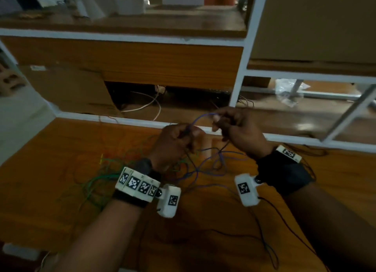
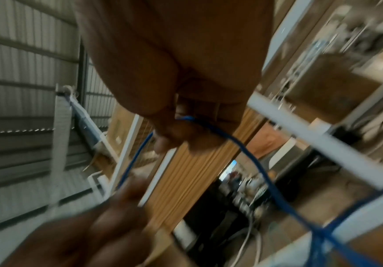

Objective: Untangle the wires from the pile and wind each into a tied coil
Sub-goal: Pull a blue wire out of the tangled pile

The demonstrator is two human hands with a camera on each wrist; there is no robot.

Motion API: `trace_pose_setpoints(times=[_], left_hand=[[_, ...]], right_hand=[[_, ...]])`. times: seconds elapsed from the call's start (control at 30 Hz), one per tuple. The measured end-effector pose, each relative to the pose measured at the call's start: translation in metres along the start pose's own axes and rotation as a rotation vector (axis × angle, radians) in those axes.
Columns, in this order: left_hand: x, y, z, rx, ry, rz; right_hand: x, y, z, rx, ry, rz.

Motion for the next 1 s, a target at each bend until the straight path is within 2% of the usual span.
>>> trace_pose_setpoints(times=[0.1,0.2,0.33,0.43,0.5,0.6,0.67,0.73,0.8,0.9,0.97,1.0], left_hand=[[-0.010,0.011,-0.005,-0.103,0.054,-0.107],[-0.007,0.014,-0.014,-0.168,0.143,-0.157],[0.009,-0.005,-0.014,-0.118,0.060,-0.321],[0.016,-0.019,-0.006,-0.073,-0.008,-0.443],[0.025,-0.026,-0.003,-0.051,-0.022,-0.450],[0.049,-0.030,-0.001,-0.059,0.025,-0.456],[0.065,-0.030,0.001,-0.080,0.052,-0.488],[0.075,-0.032,0.005,-0.094,0.068,-0.533],[0.083,-0.036,0.007,-0.098,0.114,-0.570],[0.092,-0.038,0.012,-0.122,0.169,-0.631],[0.084,-0.035,0.019,-0.135,0.133,-0.709],[0.077,-0.033,0.024,-0.136,0.093,-0.773]], right_hand=[[-0.048,0.007,-0.007,-0.081,-0.123,-0.073],[-0.078,-0.012,-0.013,-0.097,-0.127,-0.242],[-0.089,-0.046,-0.014,-0.045,-0.215,-0.422],[-0.089,-0.050,-0.016,0.006,-0.247,-0.405],[-0.087,-0.052,-0.020,0.041,-0.196,-0.332],[-0.080,-0.046,-0.032,0.084,-0.113,-0.223],[-0.086,-0.036,-0.043,0.061,-0.164,-0.297],[-0.093,-0.023,-0.051,0.015,-0.222,-0.265],[-0.091,-0.016,-0.057,0.029,-0.186,-0.176],[-0.087,-0.007,-0.063,-0.008,-0.188,-0.252],[-0.086,-0.001,-0.068,-0.082,-0.226,-0.296],[-0.079,-0.001,-0.069,-0.092,-0.180,-0.268]])
Point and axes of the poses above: each hand's wrist, its own z-axis towards the middle knuckle, its own x-axis out of the palm, y = z × x, the point moved 6 cm from there along z, towards the middle knuckle, and after that the axes turned 15 degrees about z, right-handed, at the moved point
